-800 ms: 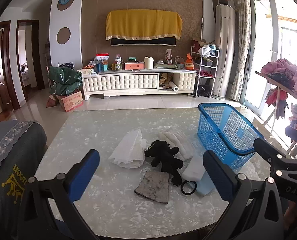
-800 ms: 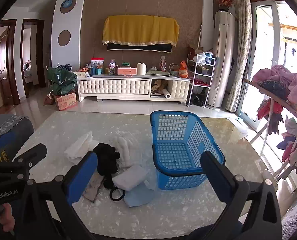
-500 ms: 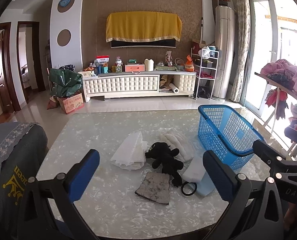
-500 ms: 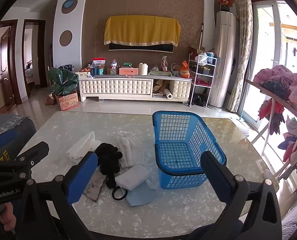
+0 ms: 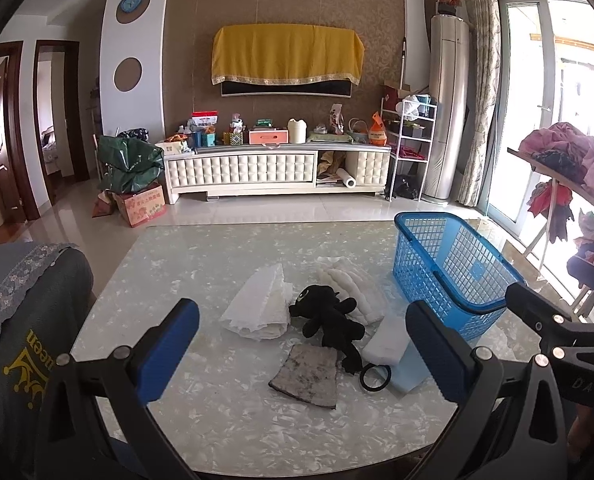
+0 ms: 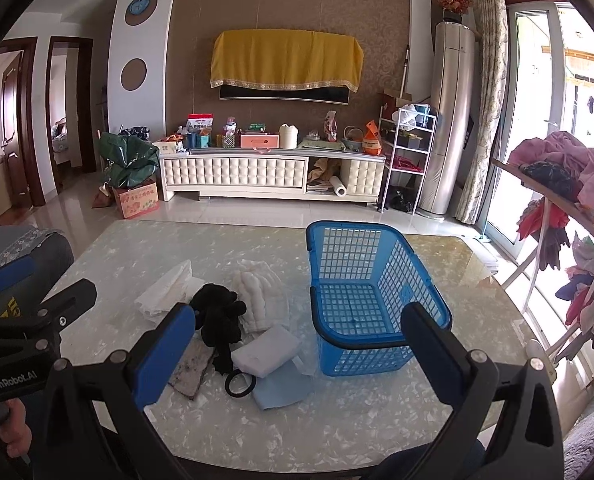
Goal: Organize soft objects
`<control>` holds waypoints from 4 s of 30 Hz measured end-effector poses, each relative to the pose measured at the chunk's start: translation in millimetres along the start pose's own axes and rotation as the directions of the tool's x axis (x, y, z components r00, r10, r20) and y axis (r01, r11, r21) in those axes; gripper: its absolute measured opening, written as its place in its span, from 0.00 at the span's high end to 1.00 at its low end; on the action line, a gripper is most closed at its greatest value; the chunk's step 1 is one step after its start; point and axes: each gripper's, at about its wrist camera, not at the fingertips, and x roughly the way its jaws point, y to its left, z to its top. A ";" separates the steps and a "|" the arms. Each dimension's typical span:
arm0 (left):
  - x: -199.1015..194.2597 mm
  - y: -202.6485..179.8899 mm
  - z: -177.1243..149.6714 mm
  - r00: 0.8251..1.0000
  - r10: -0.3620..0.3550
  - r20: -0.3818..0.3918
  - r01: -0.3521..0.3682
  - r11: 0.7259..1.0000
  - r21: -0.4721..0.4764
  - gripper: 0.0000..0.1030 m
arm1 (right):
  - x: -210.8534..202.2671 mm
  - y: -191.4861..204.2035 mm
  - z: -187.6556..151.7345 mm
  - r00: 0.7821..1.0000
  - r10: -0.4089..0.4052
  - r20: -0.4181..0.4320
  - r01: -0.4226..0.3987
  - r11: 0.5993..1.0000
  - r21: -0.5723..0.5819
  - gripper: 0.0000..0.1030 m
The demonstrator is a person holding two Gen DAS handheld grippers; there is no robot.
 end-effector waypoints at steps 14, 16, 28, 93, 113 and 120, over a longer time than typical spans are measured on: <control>-3.0 -0.3 -1.4 1.000 -0.006 -0.004 0.006 1.000 0.002 0.00 | -1.6 2.7 -1.7 1.000 0.008 -0.010 -0.008 1.000 -0.003 0.00; -4.0 -0.2 -1.2 1.000 -0.007 -0.001 0.007 1.000 0.002 0.00 | -1.8 2.8 -1.3 1.000 0.010 -0.012 -0.010 1.000 -0.003 0.00; -6.3 0.0 0.4 1.000 -0.012 -0.002 0.012 1.000 -0.001 0.00 | -1.4 1.8 -1.0 1.000 0.014 -0.021 -0.014 1.000 -0.002 0.00; 311.6 116.2 -1.9 0.721 -0.184 -0.668 0.338 0.935 0.108 0.00 | 255.9 97.3 6.2 0.764 0.171 -0.623 -0.382 0.897 -0.223 0.12; 350.9 126.1 -33.7 0.690 -0.186 -0.700 0.329 0.941 0.074 0.00 | 304.9 85.4 -0.9 0.680 0.229 -0.696 -0.442 0.886 -0.140 0.46; 354.9 115.7 -37.7 0.696 -0.164 -0.699 0.335 0.935 0.115 0.04 | 306.5 66.3 14.8 0.695 0.241 -0.677 -0.427 0.896 -0.120 0.58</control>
